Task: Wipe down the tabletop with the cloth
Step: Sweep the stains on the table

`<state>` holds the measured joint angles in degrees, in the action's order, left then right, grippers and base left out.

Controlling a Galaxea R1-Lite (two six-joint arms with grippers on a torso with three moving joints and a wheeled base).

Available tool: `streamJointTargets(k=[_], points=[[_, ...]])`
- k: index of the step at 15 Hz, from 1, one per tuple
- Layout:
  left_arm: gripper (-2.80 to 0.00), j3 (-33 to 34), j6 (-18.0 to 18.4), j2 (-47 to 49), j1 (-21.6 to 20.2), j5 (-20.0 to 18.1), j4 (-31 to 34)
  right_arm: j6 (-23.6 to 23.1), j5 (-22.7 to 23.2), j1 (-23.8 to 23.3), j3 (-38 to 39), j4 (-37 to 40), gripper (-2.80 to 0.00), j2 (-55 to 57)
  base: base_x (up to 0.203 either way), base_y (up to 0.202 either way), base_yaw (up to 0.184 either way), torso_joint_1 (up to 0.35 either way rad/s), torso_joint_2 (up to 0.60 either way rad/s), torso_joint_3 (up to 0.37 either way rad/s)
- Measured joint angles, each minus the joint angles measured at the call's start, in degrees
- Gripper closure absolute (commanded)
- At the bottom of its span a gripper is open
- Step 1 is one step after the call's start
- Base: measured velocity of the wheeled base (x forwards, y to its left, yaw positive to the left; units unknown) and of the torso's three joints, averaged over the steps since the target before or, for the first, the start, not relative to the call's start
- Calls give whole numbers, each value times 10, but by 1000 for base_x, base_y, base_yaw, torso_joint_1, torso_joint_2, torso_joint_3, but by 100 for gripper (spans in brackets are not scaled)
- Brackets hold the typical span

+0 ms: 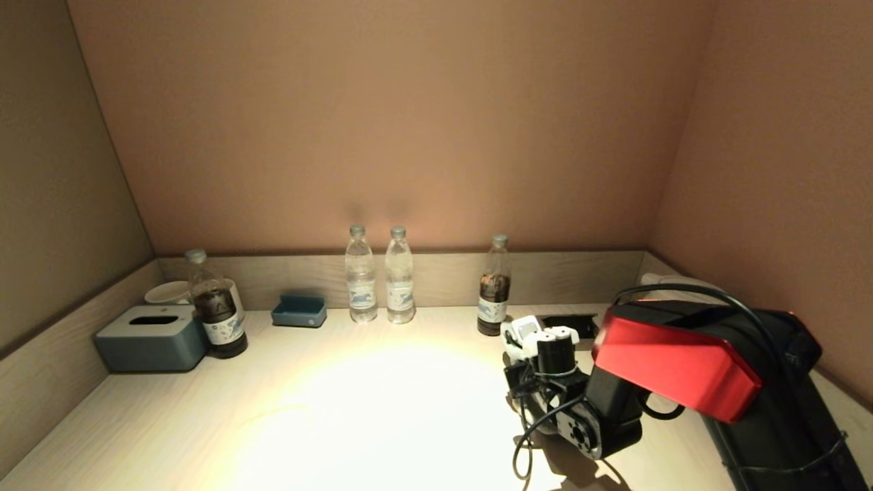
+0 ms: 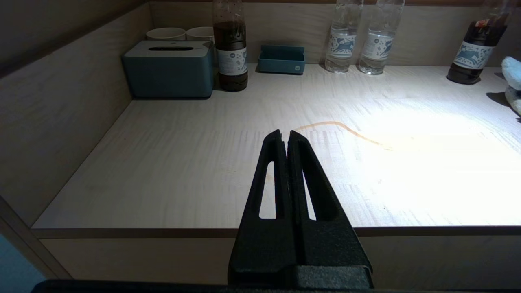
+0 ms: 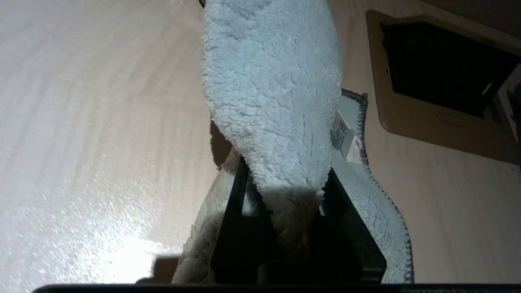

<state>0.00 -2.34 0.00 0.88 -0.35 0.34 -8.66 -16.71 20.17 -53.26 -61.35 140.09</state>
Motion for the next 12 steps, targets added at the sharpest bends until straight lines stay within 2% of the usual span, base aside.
streamJointTargets(k=[4,6,12], points=[[0,0,0,0,0,0,0,3,-18,26,-66,63,0,17,0,0,0,0,0,0],[0,0,0,0,0,0,0,8,-30,40,-125,92,0,33,0,0,0,0,0,0],[0,0,0,0,0,0,0,40,-43,73,-246,189,0,68,0,0,0,0,0,0]])
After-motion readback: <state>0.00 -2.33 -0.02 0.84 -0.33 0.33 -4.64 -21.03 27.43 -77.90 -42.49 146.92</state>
